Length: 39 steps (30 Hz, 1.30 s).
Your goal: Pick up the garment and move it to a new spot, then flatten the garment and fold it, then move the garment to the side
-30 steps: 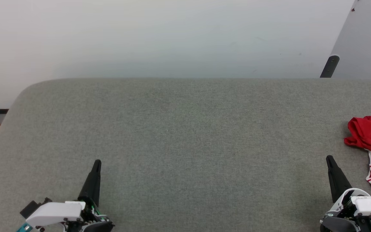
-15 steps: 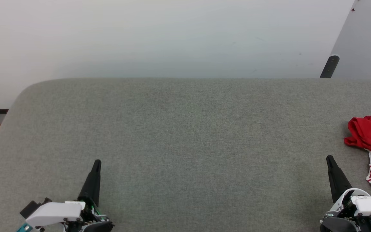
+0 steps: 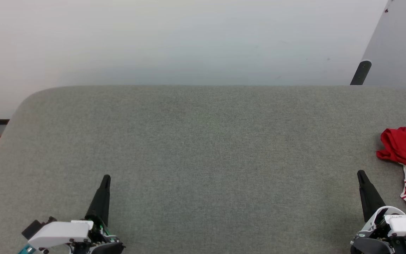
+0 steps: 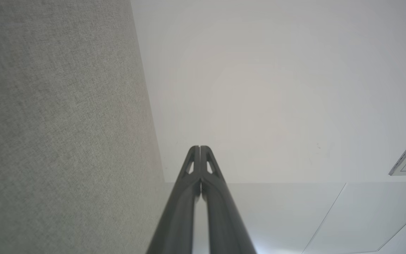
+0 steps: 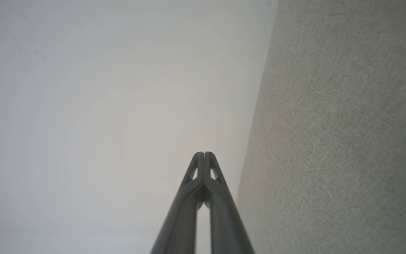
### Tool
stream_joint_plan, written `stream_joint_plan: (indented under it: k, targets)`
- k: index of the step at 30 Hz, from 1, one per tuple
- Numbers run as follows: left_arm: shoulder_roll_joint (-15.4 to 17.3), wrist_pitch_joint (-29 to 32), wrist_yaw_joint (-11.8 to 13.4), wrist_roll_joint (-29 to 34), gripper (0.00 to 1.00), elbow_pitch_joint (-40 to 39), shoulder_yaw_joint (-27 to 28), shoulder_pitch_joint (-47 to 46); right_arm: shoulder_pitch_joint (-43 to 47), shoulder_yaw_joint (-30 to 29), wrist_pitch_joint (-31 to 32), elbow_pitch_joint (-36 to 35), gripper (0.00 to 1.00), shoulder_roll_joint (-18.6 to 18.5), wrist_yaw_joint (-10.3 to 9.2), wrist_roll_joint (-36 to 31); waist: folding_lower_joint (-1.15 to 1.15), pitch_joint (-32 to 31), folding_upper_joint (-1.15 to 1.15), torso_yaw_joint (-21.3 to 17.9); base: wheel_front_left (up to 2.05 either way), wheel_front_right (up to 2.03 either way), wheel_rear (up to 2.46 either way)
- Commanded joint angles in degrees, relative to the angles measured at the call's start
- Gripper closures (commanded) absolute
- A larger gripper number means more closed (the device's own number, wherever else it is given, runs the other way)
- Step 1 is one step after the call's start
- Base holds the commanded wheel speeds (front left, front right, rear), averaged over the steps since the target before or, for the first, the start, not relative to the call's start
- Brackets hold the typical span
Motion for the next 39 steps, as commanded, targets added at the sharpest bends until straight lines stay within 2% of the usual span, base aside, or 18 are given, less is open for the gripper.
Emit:
stream_joint_plan:
  k: [1, 39]
  targets:
    - [-0.08, 0.15, 0.06, 0.26, 1.0, 0.07, 0.14, -0.58, -0.14, -0.09, 0.22, 0.04, 1.0, 0.09, 0.02, -0.04, 0.0, 0.0, 0.0, 0.0, 0.0, 0.0, 0.0]
    - [-0.3, 0.37, 0.06, 0.46, 1.0, 0.08, 0.45, -0.62, -0.18, -0.28, 0.34, 0.05, 1.0, 0.23, 0.02, -0.21, 0.0, 0.0, 0.0, 0.0, 0.0, 0.0, 0.0]
